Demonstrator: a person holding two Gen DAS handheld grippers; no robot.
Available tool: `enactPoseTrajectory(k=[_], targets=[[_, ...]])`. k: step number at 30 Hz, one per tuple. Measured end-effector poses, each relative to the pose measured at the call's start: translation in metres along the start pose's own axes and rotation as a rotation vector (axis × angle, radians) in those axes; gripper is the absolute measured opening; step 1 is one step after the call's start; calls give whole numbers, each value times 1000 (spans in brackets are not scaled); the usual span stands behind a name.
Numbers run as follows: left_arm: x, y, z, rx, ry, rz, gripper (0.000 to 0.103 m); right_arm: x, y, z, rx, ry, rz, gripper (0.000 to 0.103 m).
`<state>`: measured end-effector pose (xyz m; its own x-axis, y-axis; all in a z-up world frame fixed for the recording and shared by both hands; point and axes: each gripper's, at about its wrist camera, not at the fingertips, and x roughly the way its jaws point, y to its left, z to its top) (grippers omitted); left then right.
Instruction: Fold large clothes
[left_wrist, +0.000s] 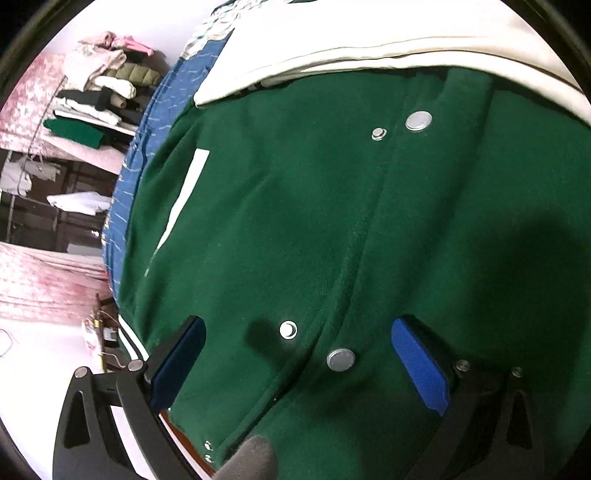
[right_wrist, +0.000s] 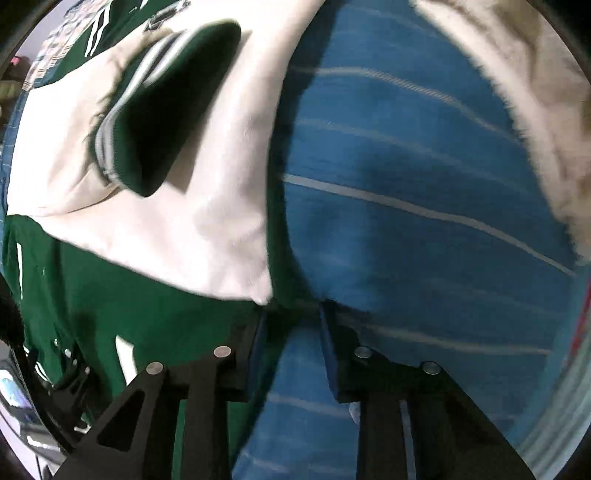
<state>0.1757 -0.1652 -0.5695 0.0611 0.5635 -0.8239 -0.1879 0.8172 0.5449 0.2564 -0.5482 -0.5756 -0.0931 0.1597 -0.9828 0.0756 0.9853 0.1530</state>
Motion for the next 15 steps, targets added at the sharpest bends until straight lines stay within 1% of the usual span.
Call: enactPoseTrajectory(k=[1,2,3,5,7,8,9,10,11,12,14,15], targets=[[-2,-3,3,-11,9,-9,103,-12,-1,1,30,-27,52,32],[0,0,4,-24,18,-24,103,-26,-5,4,71,-56,133,38],[-1,-1,5,-32,22,-33,103,-38,-9,9,118,-89,213,51],[1,-1,7,-48,31,-50,103,-45,-10,26,183,-130,327,62],[2,0,7,-57,32,-60,103,-38,-13,46,233,-147,368,62],[2,0,7,-57,26,-59,103,-29,-13,57,251,-141,381,62],[2,0,7,-56,21,-57,103,-13,-8,69,271,-120,373,62],[1,-1,6,-54,12,-51,103,-5,-7,72,268,-113,343,59],[0,-2,5,-52,6,-46,103,-3,-3,75,249,-117,286,27],[-1,-4,4,-51,-1,-38,103,-4,10,81,217,-132,228,7],[-4,-7,2,-48,-13,-21,103,-21,16,79,168,-190,144,6],[-6,-9,0,-48,-19,-9,103,-20,19,79,133,-199,98,6]])
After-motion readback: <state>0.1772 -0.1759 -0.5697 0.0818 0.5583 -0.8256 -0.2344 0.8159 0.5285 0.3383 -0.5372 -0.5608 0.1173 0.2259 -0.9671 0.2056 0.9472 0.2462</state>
